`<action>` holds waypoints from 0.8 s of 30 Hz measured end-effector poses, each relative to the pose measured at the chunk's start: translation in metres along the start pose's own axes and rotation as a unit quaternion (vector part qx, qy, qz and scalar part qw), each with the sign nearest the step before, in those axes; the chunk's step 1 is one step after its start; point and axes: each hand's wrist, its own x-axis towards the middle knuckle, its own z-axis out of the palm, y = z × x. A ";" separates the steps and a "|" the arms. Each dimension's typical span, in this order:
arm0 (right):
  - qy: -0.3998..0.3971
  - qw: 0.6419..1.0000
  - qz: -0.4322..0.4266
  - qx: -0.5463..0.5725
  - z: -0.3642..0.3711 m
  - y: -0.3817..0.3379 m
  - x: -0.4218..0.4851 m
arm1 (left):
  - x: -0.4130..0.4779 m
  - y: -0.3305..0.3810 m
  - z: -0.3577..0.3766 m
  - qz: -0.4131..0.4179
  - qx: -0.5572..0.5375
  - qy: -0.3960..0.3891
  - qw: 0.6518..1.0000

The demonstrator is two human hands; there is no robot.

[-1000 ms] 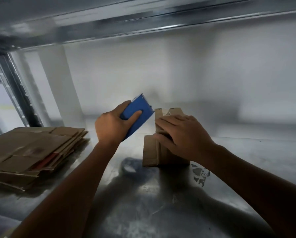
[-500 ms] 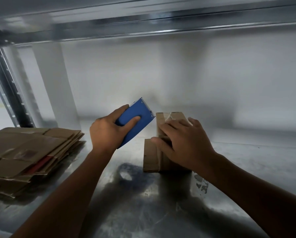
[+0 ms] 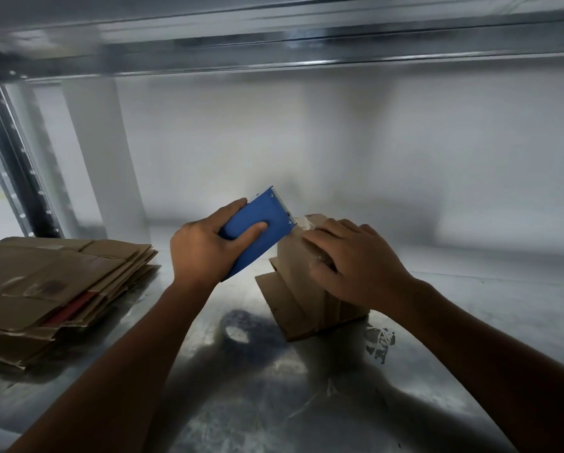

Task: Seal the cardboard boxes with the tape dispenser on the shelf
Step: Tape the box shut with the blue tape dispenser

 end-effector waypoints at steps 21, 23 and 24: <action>-0.020 1.000 -0.010 0.008 -0.018 0.019 -0.021 | 0.002 0.008 -0.011 0.007 -0.026 0.005 1.000; -0.017 1.000 -0.002 -0.015 -0.012 0.014 -0.017 | 0.001 0.005 -0.010 0.010 -0.028 0.010 1.000; -0.019 1.000 0.005 -0.019 -0.011 0.013 -0.015 | 0.001 0.004 -0.009 0.013 -0.029 0.012 0.999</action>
